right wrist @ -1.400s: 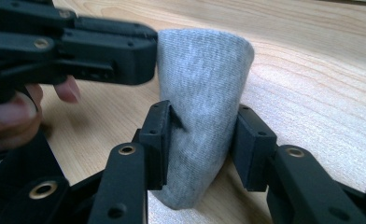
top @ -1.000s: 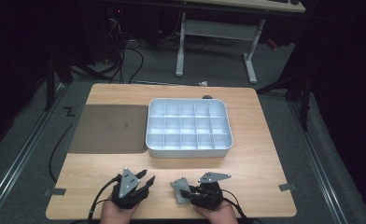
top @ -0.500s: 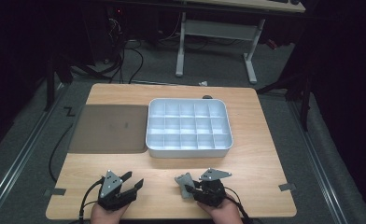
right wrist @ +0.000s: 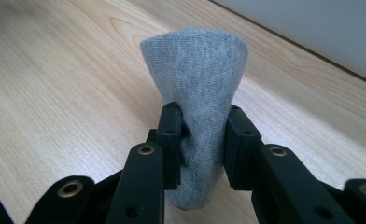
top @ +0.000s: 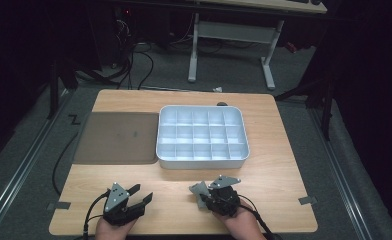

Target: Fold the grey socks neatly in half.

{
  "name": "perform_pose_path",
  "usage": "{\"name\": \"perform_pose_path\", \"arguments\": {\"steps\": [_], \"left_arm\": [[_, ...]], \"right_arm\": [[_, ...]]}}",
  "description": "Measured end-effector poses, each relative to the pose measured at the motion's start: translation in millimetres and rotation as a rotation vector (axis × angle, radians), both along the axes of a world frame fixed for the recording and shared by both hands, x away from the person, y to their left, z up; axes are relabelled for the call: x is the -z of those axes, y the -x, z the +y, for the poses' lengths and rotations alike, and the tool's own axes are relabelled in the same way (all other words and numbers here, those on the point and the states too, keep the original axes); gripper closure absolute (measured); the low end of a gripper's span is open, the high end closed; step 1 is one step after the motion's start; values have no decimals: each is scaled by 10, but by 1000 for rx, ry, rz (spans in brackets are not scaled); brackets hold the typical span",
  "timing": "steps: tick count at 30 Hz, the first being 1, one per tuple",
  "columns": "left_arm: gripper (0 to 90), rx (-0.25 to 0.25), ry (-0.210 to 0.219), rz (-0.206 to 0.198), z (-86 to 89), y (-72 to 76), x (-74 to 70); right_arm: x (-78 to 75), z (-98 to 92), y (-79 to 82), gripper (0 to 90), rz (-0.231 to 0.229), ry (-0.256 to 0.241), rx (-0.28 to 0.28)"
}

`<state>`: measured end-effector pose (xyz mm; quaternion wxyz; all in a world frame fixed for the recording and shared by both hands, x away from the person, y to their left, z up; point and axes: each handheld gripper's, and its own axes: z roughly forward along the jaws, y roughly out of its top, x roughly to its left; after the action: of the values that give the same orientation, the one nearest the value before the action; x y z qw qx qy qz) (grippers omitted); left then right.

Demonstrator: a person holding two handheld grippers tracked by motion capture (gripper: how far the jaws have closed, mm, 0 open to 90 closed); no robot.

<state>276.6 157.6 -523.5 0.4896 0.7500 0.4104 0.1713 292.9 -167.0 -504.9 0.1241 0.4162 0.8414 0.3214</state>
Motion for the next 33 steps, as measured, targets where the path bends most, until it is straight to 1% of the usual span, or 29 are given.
{"name": "perform_pose_path", "arguments": {"steps": [5,8,11,14,19,26,28,30,33], "left_arm": [[434,-7,3,2,20,-3,9],[435,-6,1,7,23,-7,15],[441,-2,2,14,24,-18,20],[435,-1,4,12,28,-16,20],[424,-1,9,10,34,-13,18],[412,9,21,10,44,-19,22],[410,10,22,10,46,-21,23],[409,9,23,11,47,-23,25],[408,7,21,10,47,-25,27]], "right_arm": [[-10,1,-24,717,-3,26,-20],[-21,6,-20,717,-13,55,-27],[-57,16,-18,717,-18,117,-43],[-83,1,-19,717,-10,157,-54],[-129,-66,-34,717,21,202,-53],[-191,-233,-69,717,74,256,-37],[-204,-283,-82,717,84,275,-27],[-212,-325,-97,717,89,288,-31],[-235,-392,-122,717,109,313,-25]]}}
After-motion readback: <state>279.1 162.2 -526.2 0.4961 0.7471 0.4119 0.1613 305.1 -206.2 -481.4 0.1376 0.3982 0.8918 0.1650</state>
